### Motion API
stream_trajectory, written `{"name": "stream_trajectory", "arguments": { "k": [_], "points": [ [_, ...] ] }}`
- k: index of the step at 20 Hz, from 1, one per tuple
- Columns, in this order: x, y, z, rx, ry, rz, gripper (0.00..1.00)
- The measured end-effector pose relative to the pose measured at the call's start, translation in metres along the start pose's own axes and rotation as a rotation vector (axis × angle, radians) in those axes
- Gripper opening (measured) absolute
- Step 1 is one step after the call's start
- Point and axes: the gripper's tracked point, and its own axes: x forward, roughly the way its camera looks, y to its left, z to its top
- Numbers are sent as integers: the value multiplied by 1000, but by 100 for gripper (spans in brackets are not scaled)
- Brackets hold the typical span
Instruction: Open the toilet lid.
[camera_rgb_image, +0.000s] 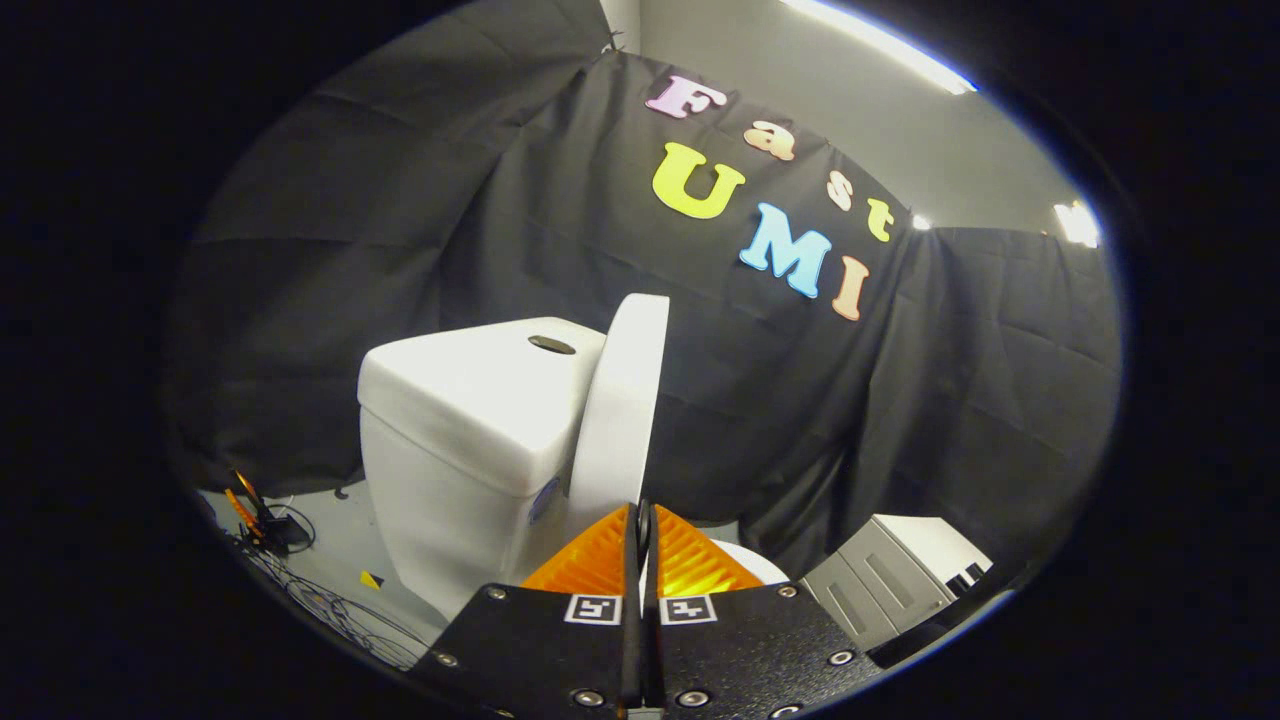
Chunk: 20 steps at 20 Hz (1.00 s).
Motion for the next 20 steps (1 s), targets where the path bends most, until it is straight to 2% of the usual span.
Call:
{"name": "stream_trajectory", "arguments": {
  "k": [4, 8, 9, 10, 12, 14, 20],
  "points": [
    [-2, 1, 0, 37, 25, 57, 5],
    [-19, 1, 13, 100, 11, 108, 31],
    [-24, -1, 17, 112, 0, 125, 40],
    [-29, 0, 19, 129, -7, 150, 63],
    [-44, -1, 31, 165, -32, 219, 91],
    [-59, -12, 48, 188, -76, 284, 95],
    [-84, -97, 99, 270, -250, 363, 95]
  ]
}}
